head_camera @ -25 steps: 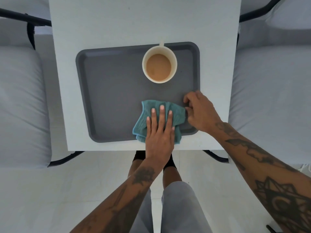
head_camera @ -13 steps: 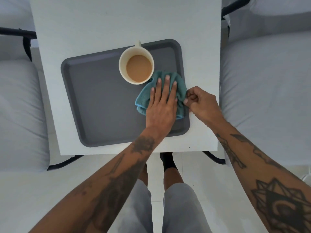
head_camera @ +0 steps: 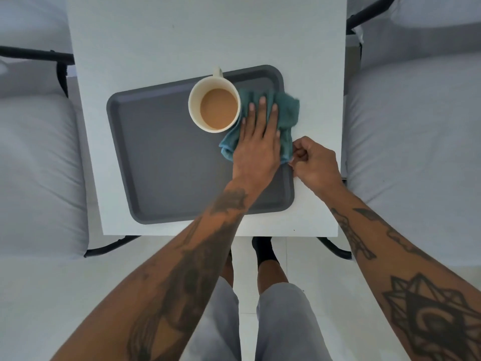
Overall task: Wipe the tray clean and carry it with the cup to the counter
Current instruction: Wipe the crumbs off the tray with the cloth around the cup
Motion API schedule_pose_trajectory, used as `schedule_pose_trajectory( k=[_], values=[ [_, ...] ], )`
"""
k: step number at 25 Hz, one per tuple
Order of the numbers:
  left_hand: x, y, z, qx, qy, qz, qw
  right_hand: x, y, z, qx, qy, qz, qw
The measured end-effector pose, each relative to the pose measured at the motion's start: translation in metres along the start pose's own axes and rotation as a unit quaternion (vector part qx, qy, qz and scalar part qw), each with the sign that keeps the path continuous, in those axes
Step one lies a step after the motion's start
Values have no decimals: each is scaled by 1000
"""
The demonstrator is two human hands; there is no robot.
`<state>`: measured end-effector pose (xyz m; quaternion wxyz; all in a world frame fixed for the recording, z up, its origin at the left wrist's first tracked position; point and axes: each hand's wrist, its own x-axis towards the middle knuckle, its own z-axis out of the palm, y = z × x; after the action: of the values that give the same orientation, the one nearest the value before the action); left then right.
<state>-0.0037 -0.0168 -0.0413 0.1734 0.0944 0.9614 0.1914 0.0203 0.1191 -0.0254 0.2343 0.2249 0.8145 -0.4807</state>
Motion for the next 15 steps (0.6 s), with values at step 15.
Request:
schedule_pose_trajectory(
  k=[15],
  values=[
    [-191,-200,-43,41,-21,-162,986,-3,-15,3,-66,-1,48,997]
  ],
)
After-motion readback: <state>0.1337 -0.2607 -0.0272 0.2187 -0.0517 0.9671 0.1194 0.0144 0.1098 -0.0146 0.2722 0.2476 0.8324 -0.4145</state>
